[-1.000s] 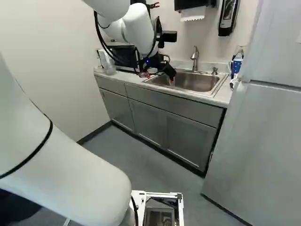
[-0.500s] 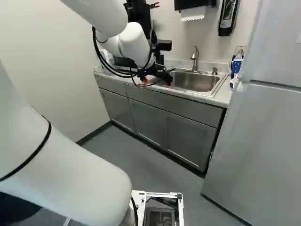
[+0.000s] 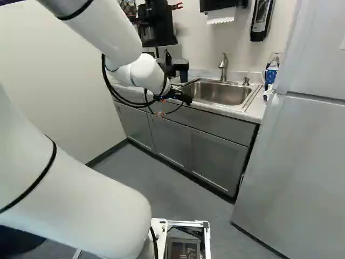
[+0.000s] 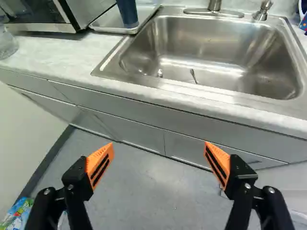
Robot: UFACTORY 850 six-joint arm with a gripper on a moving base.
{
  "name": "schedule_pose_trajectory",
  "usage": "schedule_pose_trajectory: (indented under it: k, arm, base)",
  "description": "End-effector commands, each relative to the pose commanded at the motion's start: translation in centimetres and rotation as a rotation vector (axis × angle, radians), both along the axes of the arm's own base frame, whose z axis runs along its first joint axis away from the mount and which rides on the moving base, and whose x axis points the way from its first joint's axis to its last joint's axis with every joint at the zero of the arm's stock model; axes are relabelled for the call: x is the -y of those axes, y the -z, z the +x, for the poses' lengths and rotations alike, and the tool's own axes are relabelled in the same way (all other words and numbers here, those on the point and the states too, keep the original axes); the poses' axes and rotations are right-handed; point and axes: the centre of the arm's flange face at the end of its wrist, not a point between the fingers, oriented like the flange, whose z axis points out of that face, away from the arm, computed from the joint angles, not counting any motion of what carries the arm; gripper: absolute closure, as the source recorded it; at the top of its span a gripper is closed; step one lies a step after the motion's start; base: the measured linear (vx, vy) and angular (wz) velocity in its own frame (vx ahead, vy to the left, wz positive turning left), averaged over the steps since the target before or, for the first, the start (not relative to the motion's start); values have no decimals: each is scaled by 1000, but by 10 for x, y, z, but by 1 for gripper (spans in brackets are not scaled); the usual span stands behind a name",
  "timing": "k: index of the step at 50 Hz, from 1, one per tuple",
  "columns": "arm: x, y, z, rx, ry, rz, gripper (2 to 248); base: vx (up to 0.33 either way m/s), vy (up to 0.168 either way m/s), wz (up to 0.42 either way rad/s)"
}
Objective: Rinse the cup and place it in the tray
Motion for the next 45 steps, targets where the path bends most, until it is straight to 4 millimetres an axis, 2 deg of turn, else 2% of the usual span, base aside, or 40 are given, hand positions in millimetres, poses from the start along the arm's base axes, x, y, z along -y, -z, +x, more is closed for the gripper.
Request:
schedule_pose_trajectory:
  k: [26,45]
  arm:
    - [-31,63,-37,125,-79,-45,3]
    - [-47,95,-66,199,-126,-64,3]
  base:
    - [0,0,0]
    - [0,0,0]
